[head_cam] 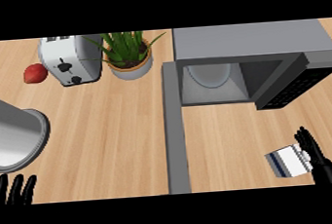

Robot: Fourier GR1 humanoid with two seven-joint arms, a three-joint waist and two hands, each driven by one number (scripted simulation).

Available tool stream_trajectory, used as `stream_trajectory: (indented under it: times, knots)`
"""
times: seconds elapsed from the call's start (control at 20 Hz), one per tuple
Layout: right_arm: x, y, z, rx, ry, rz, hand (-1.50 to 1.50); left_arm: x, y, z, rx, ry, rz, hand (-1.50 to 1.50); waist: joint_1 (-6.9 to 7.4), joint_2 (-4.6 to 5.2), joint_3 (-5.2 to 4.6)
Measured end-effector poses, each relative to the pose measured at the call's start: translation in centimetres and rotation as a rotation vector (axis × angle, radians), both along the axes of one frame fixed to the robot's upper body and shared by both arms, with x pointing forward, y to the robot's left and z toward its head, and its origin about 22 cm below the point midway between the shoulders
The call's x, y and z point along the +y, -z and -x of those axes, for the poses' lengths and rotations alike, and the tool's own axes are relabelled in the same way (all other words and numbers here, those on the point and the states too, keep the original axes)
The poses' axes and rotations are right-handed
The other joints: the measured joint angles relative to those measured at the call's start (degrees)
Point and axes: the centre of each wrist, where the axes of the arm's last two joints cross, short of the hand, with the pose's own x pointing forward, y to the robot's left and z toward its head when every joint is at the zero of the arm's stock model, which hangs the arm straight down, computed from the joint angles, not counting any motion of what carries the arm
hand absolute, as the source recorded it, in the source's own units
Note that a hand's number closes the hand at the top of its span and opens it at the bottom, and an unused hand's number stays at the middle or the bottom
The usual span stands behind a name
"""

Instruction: Pick up the milk, place it into the microwave and close the microwave

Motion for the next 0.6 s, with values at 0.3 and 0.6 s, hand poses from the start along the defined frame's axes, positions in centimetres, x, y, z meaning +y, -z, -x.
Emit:
stream_trajectory:
  times: [0.3,0.6]
  knots:
    - [0.8,0.4,-0.5,0.007,-0.016,-0.02,-1.5,-0.5,0.7,0.5,0.005,0.007,-0.002,-1.5,0.04,-0.01,0.0]
    - [1.4,0.4,-2.2,-0.013,0.01,-0.042,1.5,-0.2,0.4,0.6,0.007,0.015,-0.006,-1.5,0.09,0.04,0.01]
